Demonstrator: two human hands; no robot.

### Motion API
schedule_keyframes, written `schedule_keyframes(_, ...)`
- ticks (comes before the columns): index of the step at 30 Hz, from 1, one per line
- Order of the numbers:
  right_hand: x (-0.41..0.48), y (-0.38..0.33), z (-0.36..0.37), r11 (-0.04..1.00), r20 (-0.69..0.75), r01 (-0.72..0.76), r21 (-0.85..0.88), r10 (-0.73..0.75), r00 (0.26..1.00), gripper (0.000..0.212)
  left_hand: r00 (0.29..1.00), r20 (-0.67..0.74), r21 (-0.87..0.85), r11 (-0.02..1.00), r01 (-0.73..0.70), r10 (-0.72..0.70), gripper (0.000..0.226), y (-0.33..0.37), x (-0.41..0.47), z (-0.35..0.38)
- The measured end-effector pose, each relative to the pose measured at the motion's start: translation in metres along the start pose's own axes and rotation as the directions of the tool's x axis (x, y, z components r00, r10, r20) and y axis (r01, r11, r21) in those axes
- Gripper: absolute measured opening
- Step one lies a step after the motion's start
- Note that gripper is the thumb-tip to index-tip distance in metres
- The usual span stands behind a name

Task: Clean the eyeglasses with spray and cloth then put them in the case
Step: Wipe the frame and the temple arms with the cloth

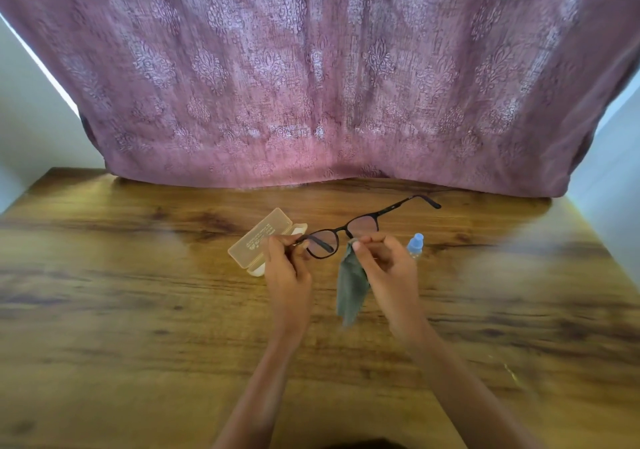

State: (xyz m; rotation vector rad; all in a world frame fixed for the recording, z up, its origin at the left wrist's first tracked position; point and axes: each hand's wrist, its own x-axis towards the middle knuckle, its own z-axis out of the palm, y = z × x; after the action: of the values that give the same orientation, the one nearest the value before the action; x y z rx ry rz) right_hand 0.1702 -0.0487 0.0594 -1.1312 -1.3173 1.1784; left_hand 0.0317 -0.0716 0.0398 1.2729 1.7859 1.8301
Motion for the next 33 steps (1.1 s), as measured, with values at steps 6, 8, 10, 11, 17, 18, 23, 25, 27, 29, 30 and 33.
schedule_keyframes(6, 0.0, -0.012, 0.022, 0.999, -0.061, -0.042, 0.035, 0.044, 0.997, 0.009, 0.999, 0.032, 0.018, 1.0, -0.025, 0.025, 0.038, 0.006, 0.002, -0.012)
schedule_keyframes(8, 0.001, -0.014, 0.025, 0.996, -0.08, -0.057, 0.071, 0.063, 0.995, 0.01, 0.995, 0.059, 0.025, 0.997, -0.079, 0.077, 0.035, 0.008, 0.004, -0.017)
schedule_keyframes(10, 0.001, -0.016, 0.027, 0.993, -0.085, -0.07, 0.098, 0.079, 0.993, 0.01, 0.989, 0.106, 0.013, 0.994, -0.11, 0.108, 0.03, 0.009, 0.007, -0.024)
schedule_keyframes(11, 0.002, -0.016, 0.028, 0.992, -0.086, -0.072, 0.103, 0.081, 0.993, 0.01, 0.985, 0.128, 0.006, 0.993, -0.117, 0.115, 0.028, 0.009, 0.008, -0.027)
schedule_keyframes(17, 0.005, -0.021, 0.035, 0.993, -0.088, -0.06, 0.103, 0.07, 0.994, 0.013, 0.975, 0.168, 0.034, 0.987, -0.156, 0.148, 0.022, 0.006, 0.021, -0.042)
schedule_keyframes(18, 0.005, -0.022, 0.037, 0.993, -0.08, -0.052, 0.109, 0.061, 0.995, 0.015, 0.976, 0.157, 0.035, 0.987, -0.157, 0.15, 0.022, 0.006, 0.023, -0.044)
schedule_keyframes(23, 0.004, -0.026, 0.047, 0.993, -0.062, -0.024, 0.115, 0.031, 0.998, 0.016, 0.972, 0.149, 0.075, 0.978, -0.195, 0.183, 0.043, 0.007, 0.029, -0.052)
schedule_keyframes(25, 0.004, -0.028, 0.05, 0.996, -0.075, 0.017, 0.084, -0.01, 0.997, 0.018, 0.958, 0.198, 0.091, 0.97, -0.227, 0.206, 0.045, 0.008, 0.032, -0.056)
schedule_keyframes(27, 0.004, -0.03, 0.052, 0.997, -0.083, 0.047, 0.064, -0.042, 0.996, 0.02, 0.948, 0.228, 0.112, 0.961, -0.253, 0.223, 0.04, 0.01, 0.033, -0.059)
schedule_keyframes(29, 0.004, -0.031, 0.053, 0.997, -0.079, 0.062, 0.053, -0.058, 0.995, 0.022, 0.944, 0.243, 0.135, 0.955, -0.263, 0.225, 0.034, 0.011, 0.036, -0.06)
schedule_keyframes(30, 0.004, -0.031, 0.054, 0.997, -0.076, 0.073, 0.036, -0.07, 0.995, 0.023, 0.94, 0.254, 0.145, 0.952, -0.269, 0.227, 0.033, 0.012, 0.037, -0.06)
schedule_keyframes(33, 0.002, -0.033, 0.055, 0.98, -0.082, 0.166, -0.111, -0.176, 0.981, 0.017, 0.93, 0.283, 0.158, 0.944, -0.288, 0.236, 0.036, 0.011, 0.04, -0.06)
